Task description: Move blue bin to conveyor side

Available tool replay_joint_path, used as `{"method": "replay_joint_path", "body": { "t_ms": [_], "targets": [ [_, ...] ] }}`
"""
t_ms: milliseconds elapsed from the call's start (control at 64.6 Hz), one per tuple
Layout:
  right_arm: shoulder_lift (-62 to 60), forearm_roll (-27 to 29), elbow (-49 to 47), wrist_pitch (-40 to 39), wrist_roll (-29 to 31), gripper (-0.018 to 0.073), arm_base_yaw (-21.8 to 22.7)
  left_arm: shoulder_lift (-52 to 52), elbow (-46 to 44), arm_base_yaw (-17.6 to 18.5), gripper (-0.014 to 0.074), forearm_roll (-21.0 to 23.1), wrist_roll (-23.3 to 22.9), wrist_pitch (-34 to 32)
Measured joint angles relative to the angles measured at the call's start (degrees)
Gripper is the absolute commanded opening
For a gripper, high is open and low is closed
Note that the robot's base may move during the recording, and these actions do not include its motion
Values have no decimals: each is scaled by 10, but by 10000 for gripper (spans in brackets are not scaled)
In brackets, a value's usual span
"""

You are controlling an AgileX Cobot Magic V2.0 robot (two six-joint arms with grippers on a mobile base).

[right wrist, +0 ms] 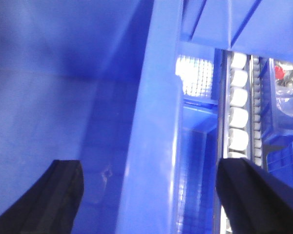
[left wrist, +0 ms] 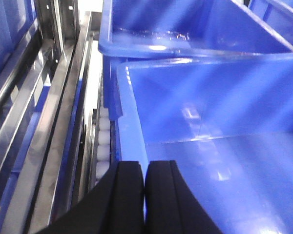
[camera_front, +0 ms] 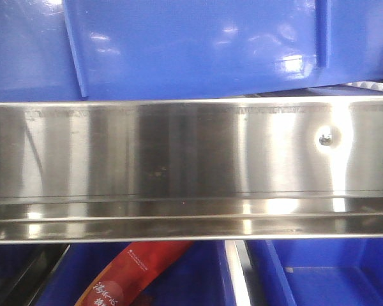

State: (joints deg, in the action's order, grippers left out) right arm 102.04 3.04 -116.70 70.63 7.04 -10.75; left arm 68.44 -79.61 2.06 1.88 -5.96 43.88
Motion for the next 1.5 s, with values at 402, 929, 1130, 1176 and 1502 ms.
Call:
{"method": "replay_joint_path", "body": {
  "t_ms": [402,929,1130,1176,1502],
  "targets": [
    [2,-25,0,0,0,177,0,0,0,0,10,0,0,9],
    [2,-22,-2,-1,5,-87,-2,0,0,0,10,0,0,10],
    [2,-21,-2,-1,4,-87,-2,2,0,0,54,16,0,-31],
    [2,-21,-2,-1,4,-87,-2,6,0,0,91,21,0,-47],
    [2,-17,-2,-1,4,-87,-2,106,-58,1,394,28,-7,-29]
  ]
}}
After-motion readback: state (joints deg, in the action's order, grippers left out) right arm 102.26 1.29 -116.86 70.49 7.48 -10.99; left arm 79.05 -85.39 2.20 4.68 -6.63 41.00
